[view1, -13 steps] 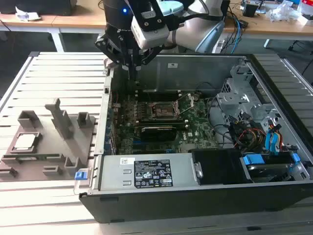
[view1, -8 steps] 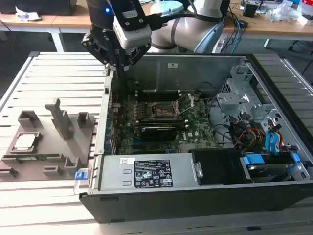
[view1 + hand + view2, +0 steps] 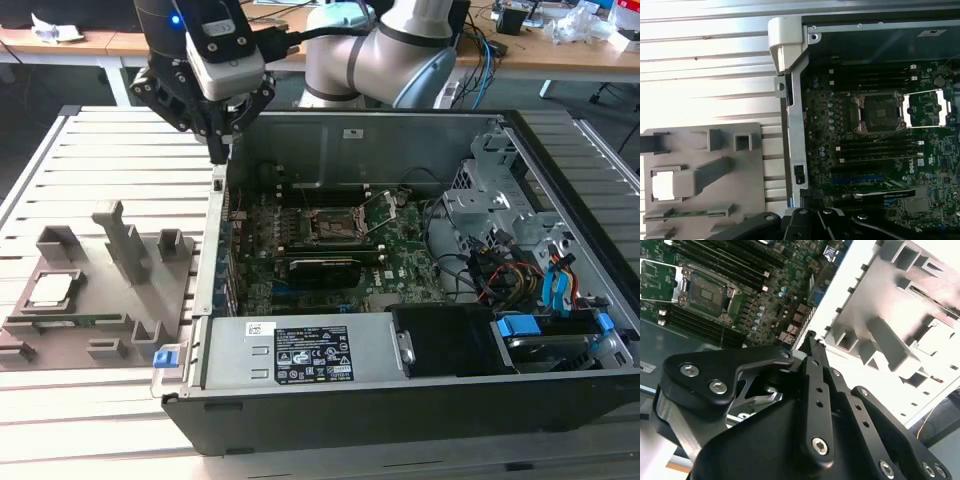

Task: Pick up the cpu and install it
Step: 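Reach for the cpu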

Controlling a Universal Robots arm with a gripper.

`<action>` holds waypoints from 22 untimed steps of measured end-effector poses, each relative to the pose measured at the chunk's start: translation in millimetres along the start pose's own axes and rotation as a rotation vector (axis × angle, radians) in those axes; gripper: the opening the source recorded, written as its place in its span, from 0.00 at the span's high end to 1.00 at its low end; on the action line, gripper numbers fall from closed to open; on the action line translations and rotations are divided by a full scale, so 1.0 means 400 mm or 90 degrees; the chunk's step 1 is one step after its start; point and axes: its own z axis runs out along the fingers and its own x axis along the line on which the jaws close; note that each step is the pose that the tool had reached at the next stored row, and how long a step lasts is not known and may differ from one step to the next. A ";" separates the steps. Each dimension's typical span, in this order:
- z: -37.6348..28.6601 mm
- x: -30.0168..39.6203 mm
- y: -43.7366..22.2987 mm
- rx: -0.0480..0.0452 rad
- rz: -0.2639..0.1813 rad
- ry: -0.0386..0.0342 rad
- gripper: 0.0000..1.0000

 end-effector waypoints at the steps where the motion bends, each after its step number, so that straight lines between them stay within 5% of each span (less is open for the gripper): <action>1: 0.000 0.009 -0.001 0.0000 0.000 0.0000 0.89; 10: -0.002 0.088 -0.007 0.0000 0.000 0.0000 0.89; 22: -0.004 0.167 -0.012 0.0001 0.000 0.0000 0.89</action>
